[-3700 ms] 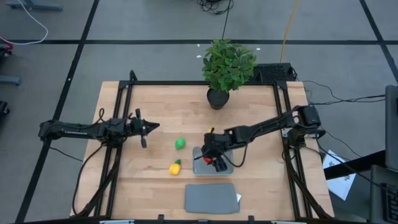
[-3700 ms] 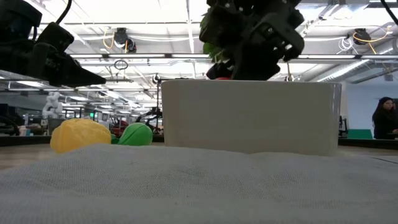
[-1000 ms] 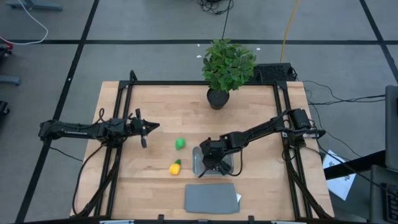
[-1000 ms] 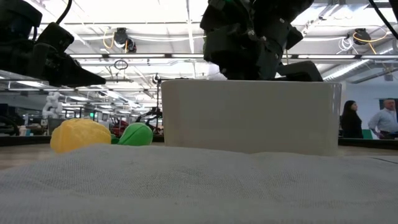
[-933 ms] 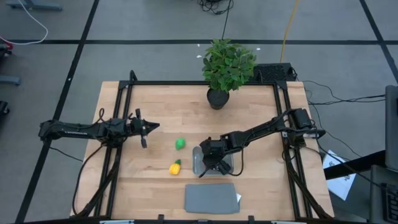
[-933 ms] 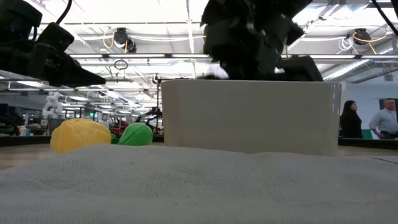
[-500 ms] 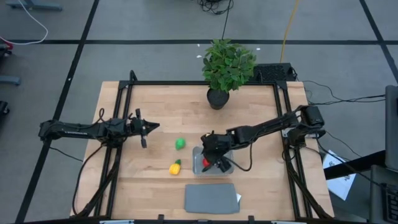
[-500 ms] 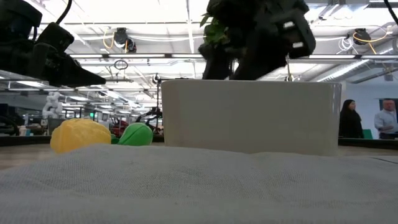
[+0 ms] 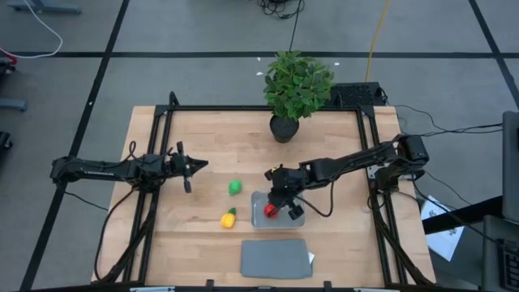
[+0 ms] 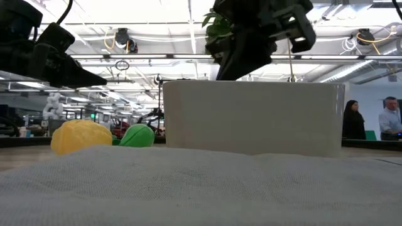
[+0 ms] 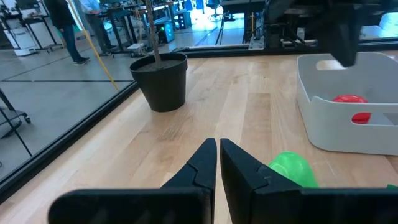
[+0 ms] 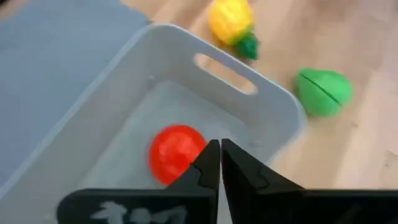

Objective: Pick and placing Produce into tupperware
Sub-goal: Put the pear into the gray bin

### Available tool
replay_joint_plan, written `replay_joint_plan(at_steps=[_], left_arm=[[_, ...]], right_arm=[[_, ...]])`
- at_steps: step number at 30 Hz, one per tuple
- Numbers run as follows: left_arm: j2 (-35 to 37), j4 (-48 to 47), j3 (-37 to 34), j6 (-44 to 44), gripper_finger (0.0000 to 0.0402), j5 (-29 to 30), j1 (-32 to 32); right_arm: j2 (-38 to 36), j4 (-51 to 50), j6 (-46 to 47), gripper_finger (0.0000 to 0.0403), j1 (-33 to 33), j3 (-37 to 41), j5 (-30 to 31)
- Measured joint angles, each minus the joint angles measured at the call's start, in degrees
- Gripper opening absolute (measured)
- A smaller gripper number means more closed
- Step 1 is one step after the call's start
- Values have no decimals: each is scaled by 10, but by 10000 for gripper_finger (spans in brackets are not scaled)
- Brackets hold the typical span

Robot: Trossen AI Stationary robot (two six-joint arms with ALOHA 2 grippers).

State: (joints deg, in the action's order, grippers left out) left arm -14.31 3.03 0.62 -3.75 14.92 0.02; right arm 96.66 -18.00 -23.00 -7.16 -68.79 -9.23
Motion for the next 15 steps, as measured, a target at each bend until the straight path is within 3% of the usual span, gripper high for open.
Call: replay_joint_plan(at_steps=[9,15], left_arm=[[0,-3,0,-2,26,0,0],[0,-3,0,-4,26,1,0]], right_arm=[[-130,179,74,0,54,113,-30],[-255,219,117,0,117,206,-30]])
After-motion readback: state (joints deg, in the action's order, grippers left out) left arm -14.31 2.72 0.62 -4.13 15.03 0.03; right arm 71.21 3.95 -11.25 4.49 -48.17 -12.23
